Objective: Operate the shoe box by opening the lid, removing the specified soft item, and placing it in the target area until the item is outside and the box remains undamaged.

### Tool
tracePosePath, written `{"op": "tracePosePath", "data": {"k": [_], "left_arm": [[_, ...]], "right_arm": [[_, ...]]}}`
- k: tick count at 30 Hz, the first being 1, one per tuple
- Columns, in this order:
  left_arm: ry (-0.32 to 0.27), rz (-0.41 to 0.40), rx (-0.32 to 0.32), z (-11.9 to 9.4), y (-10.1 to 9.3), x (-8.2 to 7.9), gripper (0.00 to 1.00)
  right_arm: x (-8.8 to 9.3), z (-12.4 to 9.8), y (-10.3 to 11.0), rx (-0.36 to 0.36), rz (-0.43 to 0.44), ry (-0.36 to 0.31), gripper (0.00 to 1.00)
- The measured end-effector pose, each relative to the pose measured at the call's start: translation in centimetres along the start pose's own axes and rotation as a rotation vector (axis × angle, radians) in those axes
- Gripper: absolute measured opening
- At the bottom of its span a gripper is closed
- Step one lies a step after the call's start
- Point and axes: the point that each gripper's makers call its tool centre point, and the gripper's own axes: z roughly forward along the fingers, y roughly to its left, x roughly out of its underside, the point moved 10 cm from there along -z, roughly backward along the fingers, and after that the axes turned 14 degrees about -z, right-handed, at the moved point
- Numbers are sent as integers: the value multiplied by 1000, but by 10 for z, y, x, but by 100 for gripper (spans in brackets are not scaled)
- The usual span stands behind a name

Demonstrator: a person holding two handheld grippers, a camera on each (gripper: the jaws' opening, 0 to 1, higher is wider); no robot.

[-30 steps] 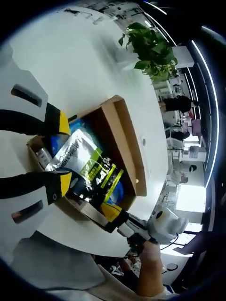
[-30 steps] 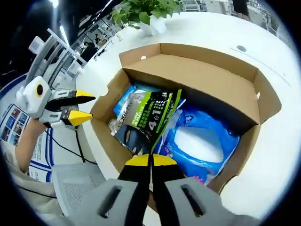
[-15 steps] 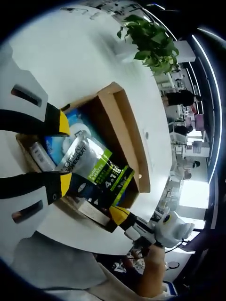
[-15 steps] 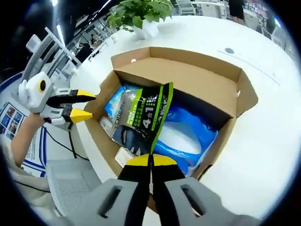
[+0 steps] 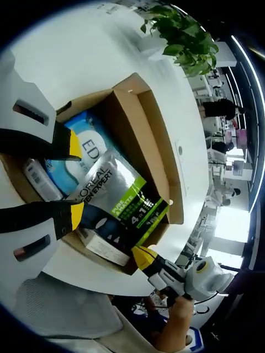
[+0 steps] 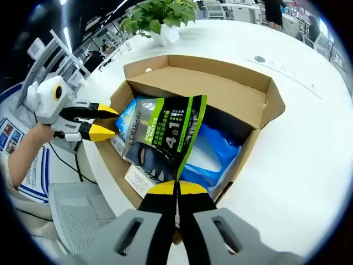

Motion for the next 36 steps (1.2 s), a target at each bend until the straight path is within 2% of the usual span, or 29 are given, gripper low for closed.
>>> {"op": "tracePosePath", "data": {"k": [15,19,28,32,36], "left_arm": [[7,-122,53,21,7,-6,23],[1,-180,80,27,10,-7,21],[-8,-251,118,34,10,-7,11],[-8,-253,121,32,9,-6,1],[-12,-266,120,31,4,-5,0]], "right_arm": [[7,3,1,5,-43,15,0],[7,4,2,-1,-45,11,0],[11,6,4,-23,-34,4,0],[12,6,5,-31,-28,-3,0],[12,7,6,-34,-32,-10,0]]}}
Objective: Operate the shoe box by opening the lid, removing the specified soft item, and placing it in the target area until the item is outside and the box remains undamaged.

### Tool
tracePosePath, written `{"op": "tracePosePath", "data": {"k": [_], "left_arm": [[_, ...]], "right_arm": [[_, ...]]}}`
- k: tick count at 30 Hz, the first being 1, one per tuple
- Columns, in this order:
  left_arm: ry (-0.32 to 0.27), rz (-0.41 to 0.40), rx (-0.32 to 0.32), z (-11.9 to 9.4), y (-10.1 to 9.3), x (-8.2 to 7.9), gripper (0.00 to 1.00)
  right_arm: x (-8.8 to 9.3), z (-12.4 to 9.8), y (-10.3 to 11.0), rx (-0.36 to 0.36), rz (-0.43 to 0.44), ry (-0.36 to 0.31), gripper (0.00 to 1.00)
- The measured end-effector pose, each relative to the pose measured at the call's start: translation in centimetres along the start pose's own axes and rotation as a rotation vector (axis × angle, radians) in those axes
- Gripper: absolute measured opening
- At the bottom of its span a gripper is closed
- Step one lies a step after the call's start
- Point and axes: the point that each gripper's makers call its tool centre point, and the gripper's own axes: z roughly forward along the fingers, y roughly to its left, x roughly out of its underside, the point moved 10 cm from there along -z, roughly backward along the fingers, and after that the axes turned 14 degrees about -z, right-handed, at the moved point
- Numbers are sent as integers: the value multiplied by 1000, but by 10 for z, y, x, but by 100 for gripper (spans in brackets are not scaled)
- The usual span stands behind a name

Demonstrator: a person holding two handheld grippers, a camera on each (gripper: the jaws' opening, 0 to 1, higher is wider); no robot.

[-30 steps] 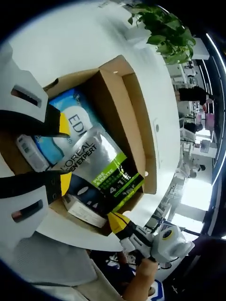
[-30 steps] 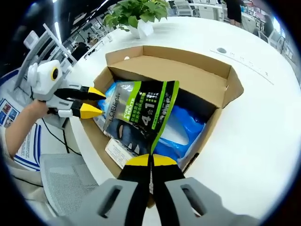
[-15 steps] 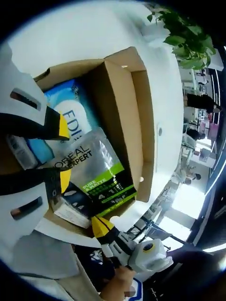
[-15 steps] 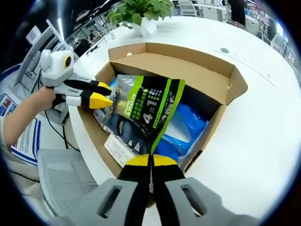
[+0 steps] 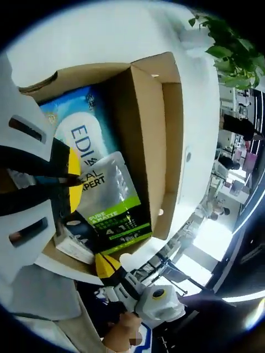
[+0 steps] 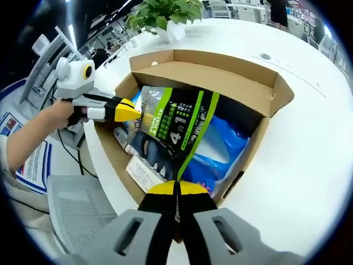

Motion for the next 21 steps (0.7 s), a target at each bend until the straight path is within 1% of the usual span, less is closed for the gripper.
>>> {"op": "tracePosePath", "data": {"k": [5,10,13,15,16,19,21], "left_arm": [[0,-10,-11,-1,-1,1,0],[7,-9,-19,-3,-1,4,0],[5,-10,-16,-5,0,4,0],[5,-9,-16,-5,0,4,0],[6,-6,-16,-5,0,3,0],[7,-3,-15,-5,0,3,0],[10,-2,-17,-5,0,2,0]], "right_arm": [[1,1,0,-5,-28,-26,0],[-1,1,-2,12,-70,-57,2],[-4,2,-2,14,-76,-85,10],[-7,3,-4,20,-82,-117,16],[-8,4,-5,26,-85,-122,17],[-14,7,-10,33,-92,-145,15],[-16,10,-14,38,-77,-155,14]]}}
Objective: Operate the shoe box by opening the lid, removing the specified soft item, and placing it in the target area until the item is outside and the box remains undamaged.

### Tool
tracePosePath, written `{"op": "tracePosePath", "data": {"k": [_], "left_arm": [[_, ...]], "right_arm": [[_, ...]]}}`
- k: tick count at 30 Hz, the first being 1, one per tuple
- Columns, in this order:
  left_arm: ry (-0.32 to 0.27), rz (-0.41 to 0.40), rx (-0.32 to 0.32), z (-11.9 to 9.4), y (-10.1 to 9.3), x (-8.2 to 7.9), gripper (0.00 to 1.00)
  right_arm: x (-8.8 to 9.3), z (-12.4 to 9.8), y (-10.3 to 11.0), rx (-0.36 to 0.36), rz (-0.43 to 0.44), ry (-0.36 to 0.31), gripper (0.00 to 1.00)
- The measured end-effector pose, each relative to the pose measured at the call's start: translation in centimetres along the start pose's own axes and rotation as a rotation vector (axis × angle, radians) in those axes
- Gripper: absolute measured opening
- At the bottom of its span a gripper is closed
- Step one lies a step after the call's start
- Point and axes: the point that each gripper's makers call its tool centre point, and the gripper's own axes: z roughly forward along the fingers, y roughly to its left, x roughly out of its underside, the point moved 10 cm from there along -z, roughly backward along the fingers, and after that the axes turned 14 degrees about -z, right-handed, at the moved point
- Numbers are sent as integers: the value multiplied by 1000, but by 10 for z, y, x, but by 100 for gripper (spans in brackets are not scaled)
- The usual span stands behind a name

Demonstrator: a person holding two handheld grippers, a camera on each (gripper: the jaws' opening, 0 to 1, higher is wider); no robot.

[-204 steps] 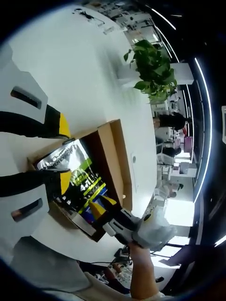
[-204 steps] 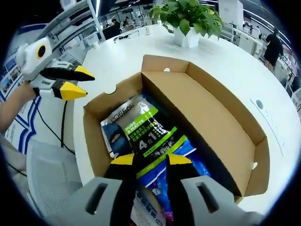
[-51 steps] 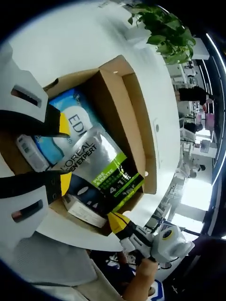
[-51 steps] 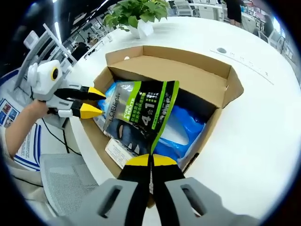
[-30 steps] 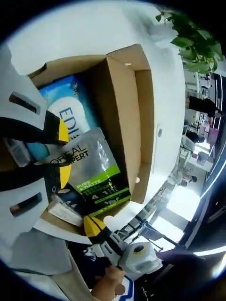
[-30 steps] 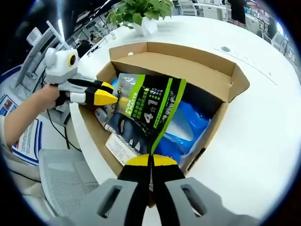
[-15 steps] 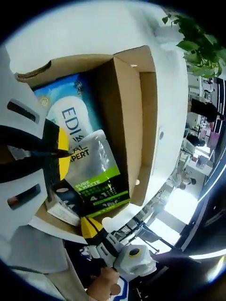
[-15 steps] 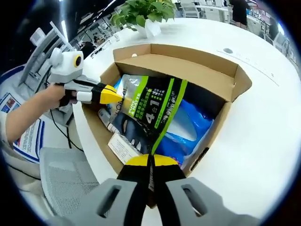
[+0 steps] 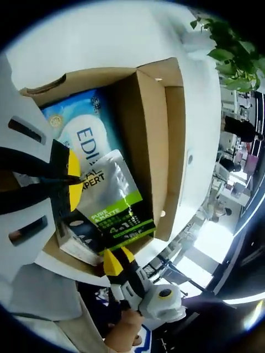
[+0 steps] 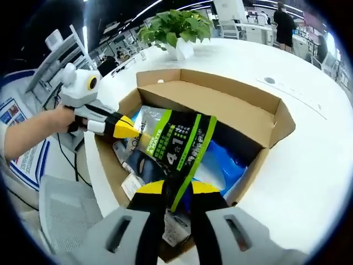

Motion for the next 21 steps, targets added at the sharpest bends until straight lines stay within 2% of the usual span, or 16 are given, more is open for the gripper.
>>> {"op": "tracePosePath", "data": {"k": [5,9,13,21], "left_arm": [[-2,0,0,0,0,-1,0],[-1,19,-10,-2,1,-3,0],[-11,28,-16,-5,1,-8,0],[-31,53,-38,-15,-9,-12,0]], "right_arm": [[-3,4,-6,8,33,-34,11],[-4,5,-6,19,33,-37,6],[-7,3,-4,11,93,-56,1],[-10,-2,1,13,156,-69,0]]}}
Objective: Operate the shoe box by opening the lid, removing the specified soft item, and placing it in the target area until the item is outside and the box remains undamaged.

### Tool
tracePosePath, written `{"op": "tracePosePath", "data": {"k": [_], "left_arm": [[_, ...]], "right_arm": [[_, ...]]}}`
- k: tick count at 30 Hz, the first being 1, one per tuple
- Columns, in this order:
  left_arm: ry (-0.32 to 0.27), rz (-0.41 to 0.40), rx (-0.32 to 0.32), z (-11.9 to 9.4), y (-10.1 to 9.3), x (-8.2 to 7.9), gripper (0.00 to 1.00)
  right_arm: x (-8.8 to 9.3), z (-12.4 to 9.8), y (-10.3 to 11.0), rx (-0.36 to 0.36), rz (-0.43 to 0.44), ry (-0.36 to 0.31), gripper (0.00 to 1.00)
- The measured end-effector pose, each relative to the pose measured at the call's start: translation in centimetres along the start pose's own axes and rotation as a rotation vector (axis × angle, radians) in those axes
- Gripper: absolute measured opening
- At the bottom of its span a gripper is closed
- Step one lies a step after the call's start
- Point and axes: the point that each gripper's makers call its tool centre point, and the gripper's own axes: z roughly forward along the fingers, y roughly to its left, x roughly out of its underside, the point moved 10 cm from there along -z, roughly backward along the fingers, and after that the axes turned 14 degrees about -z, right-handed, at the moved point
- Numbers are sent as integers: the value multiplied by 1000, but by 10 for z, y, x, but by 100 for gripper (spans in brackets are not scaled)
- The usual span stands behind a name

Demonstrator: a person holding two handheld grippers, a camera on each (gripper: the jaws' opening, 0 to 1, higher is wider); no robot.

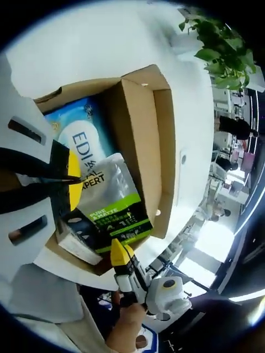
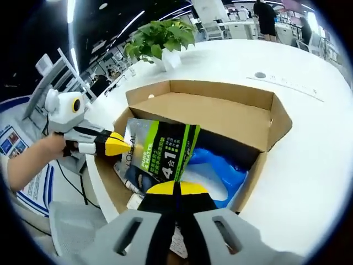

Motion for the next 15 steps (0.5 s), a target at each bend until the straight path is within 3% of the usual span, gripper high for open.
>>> {"op": "tracePosePath", "data": {"k": [15], "left_arm": [[-9,25,2,-12,-31,-15,0]], "right_arm": [[-6,-32,-2,3,52,-40,0]]}}
